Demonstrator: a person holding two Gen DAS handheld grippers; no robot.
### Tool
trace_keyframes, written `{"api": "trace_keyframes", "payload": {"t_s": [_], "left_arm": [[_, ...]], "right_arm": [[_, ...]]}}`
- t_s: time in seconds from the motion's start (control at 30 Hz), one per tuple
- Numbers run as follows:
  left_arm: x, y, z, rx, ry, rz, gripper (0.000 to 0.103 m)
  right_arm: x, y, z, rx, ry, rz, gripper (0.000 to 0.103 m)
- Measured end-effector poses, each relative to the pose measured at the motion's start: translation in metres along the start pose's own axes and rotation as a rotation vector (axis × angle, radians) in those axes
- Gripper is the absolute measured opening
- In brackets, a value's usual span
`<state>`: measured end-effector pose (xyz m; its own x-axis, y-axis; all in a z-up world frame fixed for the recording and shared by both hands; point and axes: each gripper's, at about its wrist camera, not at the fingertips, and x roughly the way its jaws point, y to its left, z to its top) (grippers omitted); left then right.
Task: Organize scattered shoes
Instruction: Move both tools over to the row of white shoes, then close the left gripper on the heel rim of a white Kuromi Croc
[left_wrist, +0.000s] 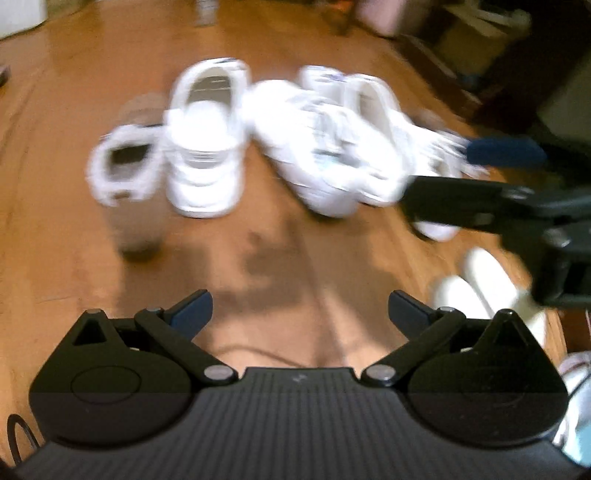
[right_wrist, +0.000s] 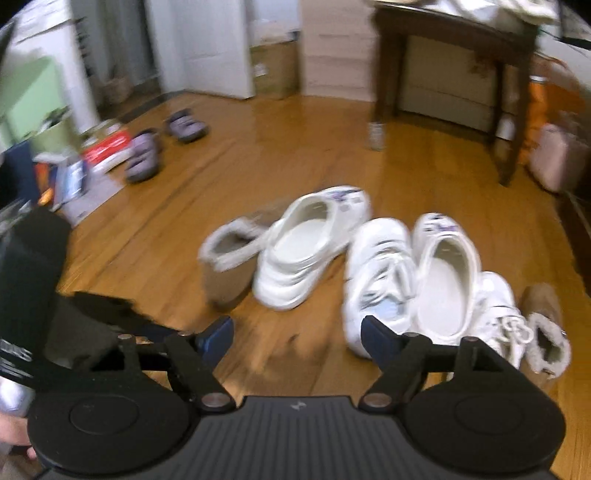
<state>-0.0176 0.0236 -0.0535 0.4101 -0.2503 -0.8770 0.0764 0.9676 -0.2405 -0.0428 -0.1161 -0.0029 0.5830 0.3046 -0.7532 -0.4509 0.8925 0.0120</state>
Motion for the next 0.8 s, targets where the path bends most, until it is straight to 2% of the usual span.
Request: {"api": "trace_keyframes", "payload": {"t_s": [0.1, 0.2, 0.3, 0.37, 0.5, 0.53, 0.63, 0.73, 0.8], "left_arm": [[0.007, 0.017, 0.027, -0.011, -0.015, 0.064, 0.103], [0.014, 0.038, 0.061, -0.043, -0.045, 0.073, 0.103], [0.028, 0.061, 0.094, -0.13, -0.03, 0.058, 0.103], [0.035, 0.069, 0.108, -0.163, -0.046, 0.063, 0.103], [0.047, 0.06, 0.129, -0.078, -0.092, 0.125, 0.103], [0.052, 0.054, 0.137, -0.017, -0.091, 0.161, 0.103], [0.065, 0.042, 0.153, 0.095, -0.063, 0.268, 0.103], [0.073, 0.04, 0.166, 0.132, -0.085, 0.275, 0.103], [0.082, 0.042, 0.17, 0.119, -0.098, 0.26, 0.103]], "right_arm": [[0.037, -0.011, 0.018, 0.085, 0.051, -0.062, 0.081], [0.08, -0.028, 0.04, 0.21, 0.109, -0.079, 0.08], [0.112, -0.045, 0.053, 0.3, 0.077, -0.026, 0.078], [0.124, -0.05, 0.055, 0.303, 0.044, -0.027, 0.077], [0.136, -0.056, 0.052, 0.277, -0.008, -0.013, 0.074], [0.137, -0.057, 0.051, 0.268, -0.02, -0.007, 0.07], [0.126, -0.058, 0.042, 0.259, -0.052, 0.01, 0.069], [0.115, -0.06, 0.032, 0.251, -0.083, 0.028, 0.068], [0.107, -0.061, 0.026, 0.246, -0.104, 0.039, 0.068]]}}
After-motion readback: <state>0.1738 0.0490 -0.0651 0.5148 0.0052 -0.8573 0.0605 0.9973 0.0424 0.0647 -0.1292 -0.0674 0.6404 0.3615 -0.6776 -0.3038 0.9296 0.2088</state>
